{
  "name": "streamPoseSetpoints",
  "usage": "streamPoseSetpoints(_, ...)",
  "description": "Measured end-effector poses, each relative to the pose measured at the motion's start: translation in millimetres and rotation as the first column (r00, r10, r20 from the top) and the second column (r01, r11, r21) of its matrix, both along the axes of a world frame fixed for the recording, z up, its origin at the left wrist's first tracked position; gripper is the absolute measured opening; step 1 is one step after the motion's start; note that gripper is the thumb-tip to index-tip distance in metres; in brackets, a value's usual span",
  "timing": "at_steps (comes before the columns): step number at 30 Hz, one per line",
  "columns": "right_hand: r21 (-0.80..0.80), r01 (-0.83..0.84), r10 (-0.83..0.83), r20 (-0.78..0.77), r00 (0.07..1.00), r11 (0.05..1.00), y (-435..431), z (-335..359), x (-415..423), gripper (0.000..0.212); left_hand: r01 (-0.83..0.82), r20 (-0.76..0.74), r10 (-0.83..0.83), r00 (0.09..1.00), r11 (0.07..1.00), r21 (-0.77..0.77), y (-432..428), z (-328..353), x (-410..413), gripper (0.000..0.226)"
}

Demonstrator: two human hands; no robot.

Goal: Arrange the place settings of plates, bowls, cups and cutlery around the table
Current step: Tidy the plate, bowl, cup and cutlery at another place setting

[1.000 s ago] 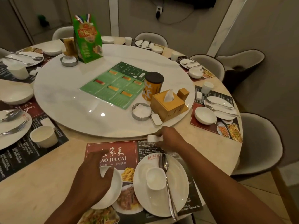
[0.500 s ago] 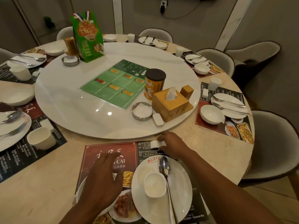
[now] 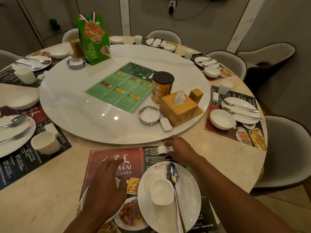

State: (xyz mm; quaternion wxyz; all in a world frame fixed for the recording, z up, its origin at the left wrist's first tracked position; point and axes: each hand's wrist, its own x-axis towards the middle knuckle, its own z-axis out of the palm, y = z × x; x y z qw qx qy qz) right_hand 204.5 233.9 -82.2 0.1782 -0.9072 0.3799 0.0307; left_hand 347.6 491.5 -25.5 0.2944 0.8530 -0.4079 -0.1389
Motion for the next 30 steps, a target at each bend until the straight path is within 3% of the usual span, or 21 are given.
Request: streamPoseSetpoints(30, -0.021, 0.02, -0.02, -0.005, 1.0, 1.0, 4, -1, 1, 0.055, -0.141, -0.051, 0.141, 0.989, 0.99, 0.007, 40, -3, 21, 0.061)
